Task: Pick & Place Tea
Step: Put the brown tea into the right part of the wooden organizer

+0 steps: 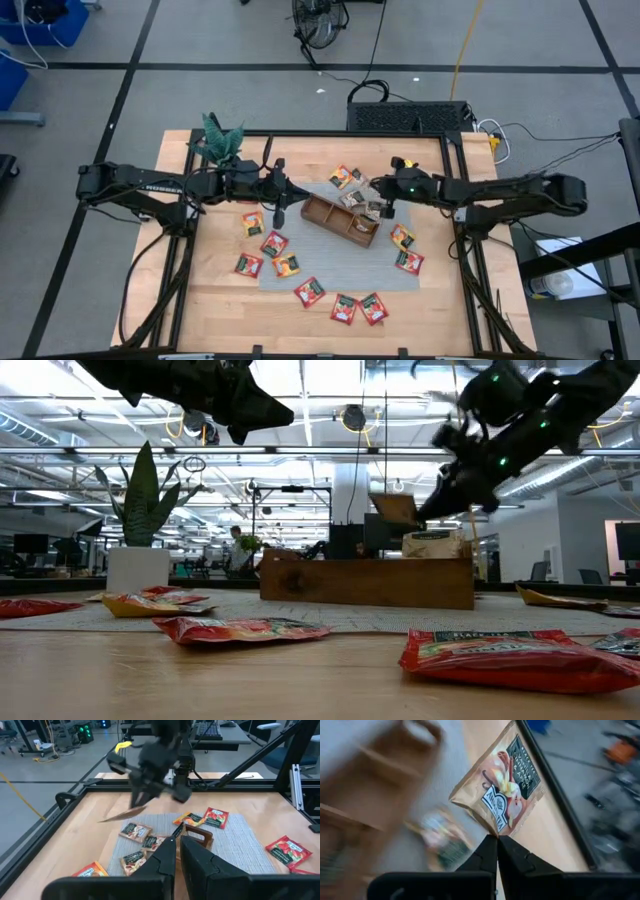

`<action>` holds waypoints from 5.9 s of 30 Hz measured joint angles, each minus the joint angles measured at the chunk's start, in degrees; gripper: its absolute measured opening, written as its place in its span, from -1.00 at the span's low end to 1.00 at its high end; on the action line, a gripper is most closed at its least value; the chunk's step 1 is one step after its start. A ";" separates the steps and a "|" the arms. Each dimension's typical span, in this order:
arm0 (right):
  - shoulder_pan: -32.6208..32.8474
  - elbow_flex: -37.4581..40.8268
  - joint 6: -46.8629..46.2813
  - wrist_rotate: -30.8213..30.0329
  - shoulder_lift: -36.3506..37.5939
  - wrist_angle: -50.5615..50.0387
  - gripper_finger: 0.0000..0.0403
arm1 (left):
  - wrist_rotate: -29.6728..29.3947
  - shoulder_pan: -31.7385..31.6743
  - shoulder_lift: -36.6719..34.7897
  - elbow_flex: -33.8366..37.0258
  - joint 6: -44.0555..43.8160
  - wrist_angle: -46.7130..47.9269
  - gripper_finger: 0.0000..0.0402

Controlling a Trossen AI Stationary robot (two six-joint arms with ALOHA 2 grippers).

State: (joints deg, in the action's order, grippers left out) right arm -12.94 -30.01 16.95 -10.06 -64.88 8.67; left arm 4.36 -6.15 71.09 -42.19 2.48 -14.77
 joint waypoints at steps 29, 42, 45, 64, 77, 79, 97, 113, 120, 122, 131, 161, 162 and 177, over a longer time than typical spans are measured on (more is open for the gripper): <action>6.73 10.51 -6.21 31.24 10.10 16.31 -1.00 | 0.00 0.02 0.00 0.00 -0.11 -1.72 -0.85; 28.24 9.78 15.43 -24.08 7.46 8.15 -1.00 | 0.00 0.02 0.00 0.00 -0.22 -1.75 -0.85; 33.26 8.59 19.78 -33.17 4.69 8.19 -1.00 | 0.00 0.02 0.00 0.00 -0.22 -1.77 -0.85; 30.00 6.24 55.33 -61.60 -25.48 56.85 -1.00 | -6.60 -0.35 13.54 -2.61 -18.91 -22.75 -0.85; 29.62 3.14 57.15 -54.77 -27.74 60.11 -1.00 | 7.22 -5.46 24.63 -22.16 -34.38 2.11 -0.36; 29.50 3.12 56.67 -54.42 -27.74 60.13 -1.00 | 8.17 -5.51 25.73 -23.93 -34.47 2.44 -0.27; 28.28 3.12 57.55 -52.46 -27.74 62.23 -1.00 | 7.63 -5.04 25.81 -24.11 -34.36 6.09 -0.13; 28.28 3.12 57.05 -51.18 -27.70 63.17 -1.00 | 7.68 -5.01 25.81 -24.06 -33.17 7.26 -0.69; 28.44 3.12 49.46 -51.15 -27.70 63.46 -1.00 | 7.89 -4.09 25.81 -24.06 -21.14 7.41 -0.98; 28.80 3.12 46.42 -51.02 -27.55 63.56 -1.00 | 7.88 -3.22 25.14 -24.06 -16.90 7.85 -0.98; 31.81 3.08 42.96 -51.04 -23.14 63.51 -1.00 | 1.12 1.64 22.10 -24.06 2.00 11.87 -0.99; 35.55 8.69 25.66 -53.68 -8.64 50.20 -1.00 | -6.53 14.16 30.47 -24.39 22.34 20.34 -1.00; 35.55 8.75 25.08 -53.20 -8.66 49.84 -1.00 | -7.60 14.18 31.80 -24.65 22.62 21.09 -1.00; 35.58 8.71 17.53 -52.68 -8.65 45.09 -1.00 | -12.57 15.52 42.10 -42.39 29.00 32.21 -1.00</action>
State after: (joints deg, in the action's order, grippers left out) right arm 22.63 -21.30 34.48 -62.74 -73.52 53.76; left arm -8.21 9.37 113.19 -84.59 31.48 17.44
